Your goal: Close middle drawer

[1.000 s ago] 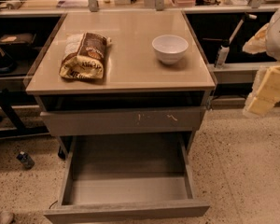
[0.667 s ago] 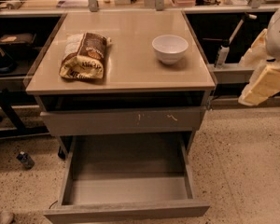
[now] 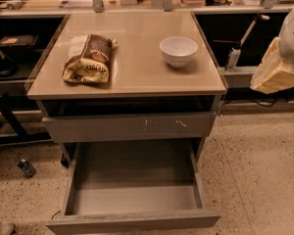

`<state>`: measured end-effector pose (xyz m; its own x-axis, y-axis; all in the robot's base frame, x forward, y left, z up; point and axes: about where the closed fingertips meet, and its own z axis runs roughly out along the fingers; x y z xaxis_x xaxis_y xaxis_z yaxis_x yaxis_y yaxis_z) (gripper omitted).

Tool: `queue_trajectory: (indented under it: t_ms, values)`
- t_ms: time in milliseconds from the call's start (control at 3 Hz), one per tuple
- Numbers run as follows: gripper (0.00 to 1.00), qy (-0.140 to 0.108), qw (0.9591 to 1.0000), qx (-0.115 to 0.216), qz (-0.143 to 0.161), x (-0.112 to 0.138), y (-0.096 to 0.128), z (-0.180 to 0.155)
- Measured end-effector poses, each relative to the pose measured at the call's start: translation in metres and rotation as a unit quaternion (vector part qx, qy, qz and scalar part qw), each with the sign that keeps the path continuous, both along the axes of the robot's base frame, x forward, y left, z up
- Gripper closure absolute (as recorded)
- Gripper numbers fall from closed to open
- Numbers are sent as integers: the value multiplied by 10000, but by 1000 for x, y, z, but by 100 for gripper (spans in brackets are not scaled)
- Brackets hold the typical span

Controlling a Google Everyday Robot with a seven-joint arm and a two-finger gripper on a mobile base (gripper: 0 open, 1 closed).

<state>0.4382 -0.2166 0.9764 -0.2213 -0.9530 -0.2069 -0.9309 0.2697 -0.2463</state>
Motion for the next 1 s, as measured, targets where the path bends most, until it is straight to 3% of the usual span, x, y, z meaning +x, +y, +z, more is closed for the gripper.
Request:
queue_trajectory:
  t_ms: [333, 667, 1000]
  values:
    - [100, 0, 10000, 0, 0, 0, 0, 0]
    - [100, 135, 9998, -86, -130, -11, -1, -24]
    - [100, 299, 9981, -173, -506, -44, -5, -65]
